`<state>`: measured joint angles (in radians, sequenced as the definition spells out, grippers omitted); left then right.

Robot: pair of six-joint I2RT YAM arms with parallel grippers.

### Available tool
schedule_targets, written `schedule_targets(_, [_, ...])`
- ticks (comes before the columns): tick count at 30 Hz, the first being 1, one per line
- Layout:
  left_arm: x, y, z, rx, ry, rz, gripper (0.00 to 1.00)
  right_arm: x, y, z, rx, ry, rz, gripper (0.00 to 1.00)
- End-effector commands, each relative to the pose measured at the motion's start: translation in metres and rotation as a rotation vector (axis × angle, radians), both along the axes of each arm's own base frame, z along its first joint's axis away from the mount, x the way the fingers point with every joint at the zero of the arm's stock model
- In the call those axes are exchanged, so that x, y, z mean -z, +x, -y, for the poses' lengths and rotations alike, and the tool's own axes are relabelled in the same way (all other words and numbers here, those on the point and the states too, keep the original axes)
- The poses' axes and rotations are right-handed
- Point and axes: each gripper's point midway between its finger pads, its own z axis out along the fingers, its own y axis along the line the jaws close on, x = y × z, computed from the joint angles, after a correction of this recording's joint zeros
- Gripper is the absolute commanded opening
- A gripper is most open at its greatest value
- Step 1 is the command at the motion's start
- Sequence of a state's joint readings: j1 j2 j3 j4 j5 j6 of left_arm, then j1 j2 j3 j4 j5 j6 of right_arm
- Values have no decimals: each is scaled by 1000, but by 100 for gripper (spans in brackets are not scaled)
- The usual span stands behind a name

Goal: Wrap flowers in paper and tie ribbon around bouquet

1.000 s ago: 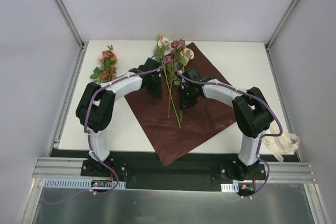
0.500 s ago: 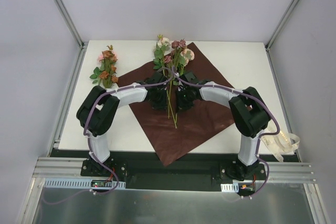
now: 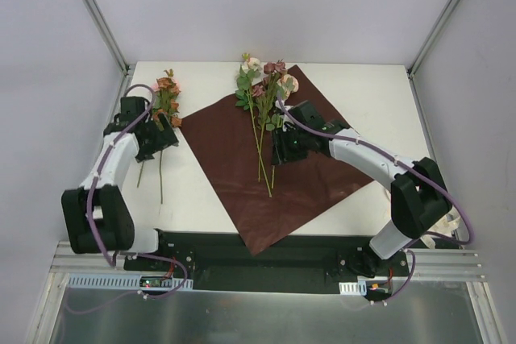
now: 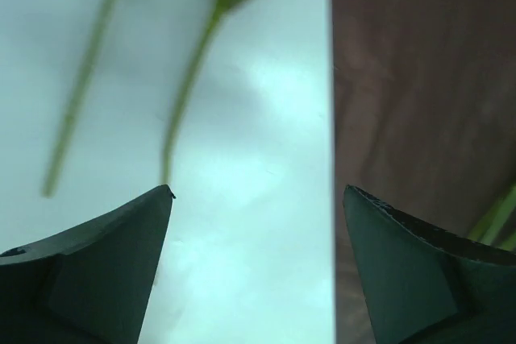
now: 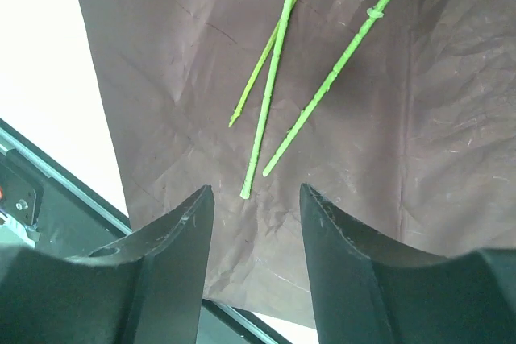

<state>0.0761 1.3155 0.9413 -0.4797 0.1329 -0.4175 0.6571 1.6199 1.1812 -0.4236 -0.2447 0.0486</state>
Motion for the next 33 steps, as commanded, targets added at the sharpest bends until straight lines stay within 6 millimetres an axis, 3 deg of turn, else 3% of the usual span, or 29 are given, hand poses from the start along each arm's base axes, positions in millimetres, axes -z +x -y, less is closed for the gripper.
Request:
schedule_targets(1, [27,13,-67,85,263,-228,82,-12,-4,-4,-57,23,10,50])
schedule_targets(2, [33,18,-69,95,258,-271,76,-14,-5,-4,-63,32,10,49])
schedule_targets(5, [50,47,-60,135,188,-272,71,-16,-12,0,-89,35,26,49])
schedule_targets(8, [48,70,-63,131,190,-248,52,-22,-17,10,-81,41,44,49])
schedule_targets(9, [49,72,-66,136,204,-252,45,-17,-24,15,-80,33,30,49])
schedule_targets(12, [54,76,-74,152,247,-267,42,-23,-30,26,-66,40,55,49])
schedule_targets(15, [59,73,-69,170,244,-283,28,-31,-32,33,-51,52,76,48])
schedule_targets(16, [59,72,-70,168,263,-285,15,-33,-32,34,-47,57,79,48])
schedule_targets(17, [56,71,-70,167,271,-281,11,-36,-31,36,-41,62,87,48])
schedule_targets(20, [50,73,-67,186,280,-256,12,-47,-29,41,-22,78,110,48])
schedule_targets(22, [53,71,-72,176,299,-268,24,-55,-27,42,-12,94,128,48])
schedule_targets(23, [55,69,-70,179,292,-274,36,-57,-27,42,-12,98,130,48])
schedule_targets(26, [68,68,-66,190,261,-301,43,-58,-30,44,-10,104,133,48])
schedule_targets(28, [78,67,-62,203,241,-322,36,-58,-31,45,-7,104,131,48])
schedule_targets(30, [81,67,-60,206,231,-329,19,-57,-32,46,-4,102,129,48])
schedule_targets(33, [75,72,-59,208,230,-308,6,-57,-34,48,-2,102,131,48])
